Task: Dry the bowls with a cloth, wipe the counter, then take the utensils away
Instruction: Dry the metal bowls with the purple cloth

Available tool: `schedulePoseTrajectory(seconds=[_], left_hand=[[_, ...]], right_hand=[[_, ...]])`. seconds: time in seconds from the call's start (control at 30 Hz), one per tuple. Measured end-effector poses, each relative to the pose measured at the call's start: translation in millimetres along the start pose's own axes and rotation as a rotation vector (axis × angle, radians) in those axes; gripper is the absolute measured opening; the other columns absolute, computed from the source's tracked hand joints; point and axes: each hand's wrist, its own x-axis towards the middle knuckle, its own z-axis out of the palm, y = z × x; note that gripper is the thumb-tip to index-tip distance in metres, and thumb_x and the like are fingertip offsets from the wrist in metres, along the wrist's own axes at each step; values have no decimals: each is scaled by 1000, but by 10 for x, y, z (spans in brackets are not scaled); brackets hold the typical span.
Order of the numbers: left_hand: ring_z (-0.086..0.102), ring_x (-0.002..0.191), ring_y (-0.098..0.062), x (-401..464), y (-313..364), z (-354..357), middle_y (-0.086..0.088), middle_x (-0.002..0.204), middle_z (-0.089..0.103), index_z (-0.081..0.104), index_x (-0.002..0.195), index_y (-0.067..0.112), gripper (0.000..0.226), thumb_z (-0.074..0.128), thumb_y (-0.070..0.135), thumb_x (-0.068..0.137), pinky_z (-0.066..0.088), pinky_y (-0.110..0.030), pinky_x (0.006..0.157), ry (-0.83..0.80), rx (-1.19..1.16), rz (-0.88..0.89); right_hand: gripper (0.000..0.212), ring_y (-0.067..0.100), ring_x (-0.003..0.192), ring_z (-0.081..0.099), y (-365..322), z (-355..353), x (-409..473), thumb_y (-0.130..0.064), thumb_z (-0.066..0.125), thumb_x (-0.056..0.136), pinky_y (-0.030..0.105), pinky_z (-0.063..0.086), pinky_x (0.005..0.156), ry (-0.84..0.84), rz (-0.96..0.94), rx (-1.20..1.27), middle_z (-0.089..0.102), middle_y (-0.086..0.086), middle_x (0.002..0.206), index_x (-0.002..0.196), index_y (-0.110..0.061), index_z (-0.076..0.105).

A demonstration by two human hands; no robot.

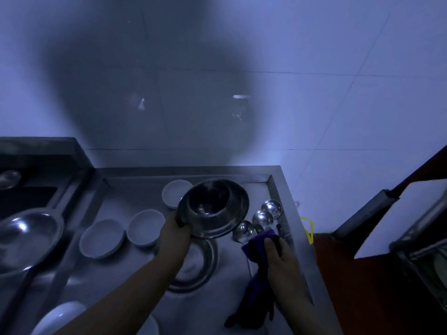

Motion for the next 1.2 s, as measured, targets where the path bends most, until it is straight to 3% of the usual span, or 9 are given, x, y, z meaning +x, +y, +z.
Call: schedulePoseTrajectory(seconds=[0.13,0.27,0.43,0.5,0.67,0.77,0.87,1.0,1.2], left_hand=[[59,86,-12,-337,-4,-322,8,92,65,60,108,23,27,53,4,90,40,-11,69,-45,83,207],[60,88,-4,-670,30,-624,15,96,63,57,120,31,36,51,9,93,45,-22,73,-113,32,242],[55,83,22,-1034,143,-959,26,101,60,53,128,28,51,53,-5,89,41,1,69,-140,-88,330],[53,91,25,-1159,161,-1105,20,109,61,51,130,27,51,53,-4,90,39,2,73,-162,-114,353],[58,96,12,-1378,190,-1356,10,114,65,52,133,24,46,52,5,91,44,-2,73,-184,-195,328],[66,85,-2,-1479,253,-1462,15,93,71,61,108,50,43,53,11,91,52,-16,66,-195,-265,303],[69,84,-12,-1580,339,-1541,5,96,71,62,101,43,36,48,11,95,55,-29,62,-216,-434,247],[71,75,-18,-1693,389,-1644,1,86,73,61,107,24,22,45,14,95,56,-30,56,-240,-536,171],[69,82,-24,-1690,396,-1838,-3,87,72,65,95,38,19,50,27,93,56,-39,66,-244,-443,137]], right_hand=[[13,11,77,61,-88,77,-290,-16,51,95,14,44,64,103,-4,22,66,9,86,92,-11,62],[20,25,95,61,-90,137,-638,-19,55,94,36,48,84,224,21,41,66,11,100,110,-8,59],[21,22,91,60,-186,177,-1055,-15,56,93,27,48,73,314,-29,104,62,16,107,112,-9,52],[28,26,97,58,-245,214,-1227,-16,57,92,36,49,83,358,-42,109,59,18,112,117,-6,46],[33,32,99,55,-455,386,-1633,-11,64,87,52,47,89,462,-282,82,48,19,112,108,-14,38],[37,24,98,50,-632,505,-1791,-16,70,80,41,51,82,423,-671,-25,45,13,109,104,-16,42],[39,26,104,54,-793,626,-1808,-18,77,72,39,50,85,297,-951,-345,54,17,110,102,-8,54],[22,22,109,60,-810,870,-1831,-31,65,83,44,38,105,160,-982,-1048,68,4,104,94,-13,70],[41,13,112,57,-707,1123,-2114,-37,46,89,38,33,109,18,-1007,-930,64,-4,118,127,-22,55]])
